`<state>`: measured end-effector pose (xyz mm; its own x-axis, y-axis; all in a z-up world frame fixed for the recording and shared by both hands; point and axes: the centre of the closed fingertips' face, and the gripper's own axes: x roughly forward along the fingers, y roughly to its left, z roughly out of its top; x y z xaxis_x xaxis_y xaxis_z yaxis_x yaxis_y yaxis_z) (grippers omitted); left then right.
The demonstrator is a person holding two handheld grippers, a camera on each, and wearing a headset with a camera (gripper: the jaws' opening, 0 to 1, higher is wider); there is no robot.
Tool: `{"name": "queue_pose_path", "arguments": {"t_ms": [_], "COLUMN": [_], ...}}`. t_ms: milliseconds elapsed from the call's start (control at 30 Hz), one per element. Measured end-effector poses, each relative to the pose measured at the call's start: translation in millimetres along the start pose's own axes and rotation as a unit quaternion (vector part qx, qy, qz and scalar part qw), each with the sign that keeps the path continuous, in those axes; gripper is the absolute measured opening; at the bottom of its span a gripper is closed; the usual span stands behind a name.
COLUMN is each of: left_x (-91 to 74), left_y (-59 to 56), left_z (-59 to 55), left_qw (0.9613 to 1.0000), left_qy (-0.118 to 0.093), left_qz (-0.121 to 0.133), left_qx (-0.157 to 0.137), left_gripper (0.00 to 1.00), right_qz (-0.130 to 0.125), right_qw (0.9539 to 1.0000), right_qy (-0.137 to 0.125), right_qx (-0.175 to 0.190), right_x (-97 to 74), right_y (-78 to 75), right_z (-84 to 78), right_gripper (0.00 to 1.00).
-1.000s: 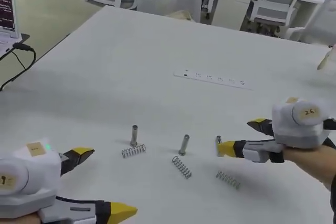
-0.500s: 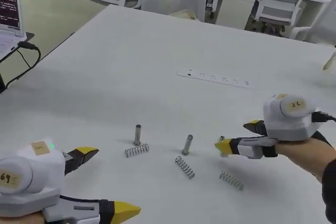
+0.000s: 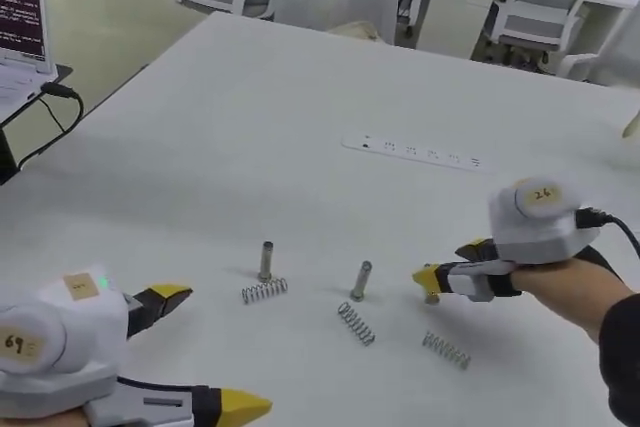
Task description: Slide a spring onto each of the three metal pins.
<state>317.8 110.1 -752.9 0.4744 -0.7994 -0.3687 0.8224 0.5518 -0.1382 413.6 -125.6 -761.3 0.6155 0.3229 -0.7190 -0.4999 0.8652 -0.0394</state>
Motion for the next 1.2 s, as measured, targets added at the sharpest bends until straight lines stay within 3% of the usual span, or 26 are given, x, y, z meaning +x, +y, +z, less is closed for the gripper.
{"name": "queue_pose_path", "arguments": {"t_ms": [400,800,1200], "left_x": [-0.8,0.2,0.3], "left_y": [-1.0,-2.5,-2.5], "left_z": [-1.0,-0.5,-0.1], "left_qw": [1.0,1.0,1.0], "left_qy": [0.001,0.0,-0.001], "left_qz": [0.0,-0.001,-0.001], "left_qx": [-0.002,-0.005,-0.007], "left_gripper": [0.92,0.91,0.9], "right_qz": [-0.009,-0.011,-0.023], "right_qw": [0.9996,0.998,0.9964], "right_qy": [0.027,0.057,0.071], "right_qx": [0.004,0.026,0.041], "right_x": [13.9,23.6,22.4], "right_y": [-1.8,-1.5,-3.0], "right_z": [-2.3,-10.0,-10.4], "right_gripper": [0.33,0.28,0.23]}}
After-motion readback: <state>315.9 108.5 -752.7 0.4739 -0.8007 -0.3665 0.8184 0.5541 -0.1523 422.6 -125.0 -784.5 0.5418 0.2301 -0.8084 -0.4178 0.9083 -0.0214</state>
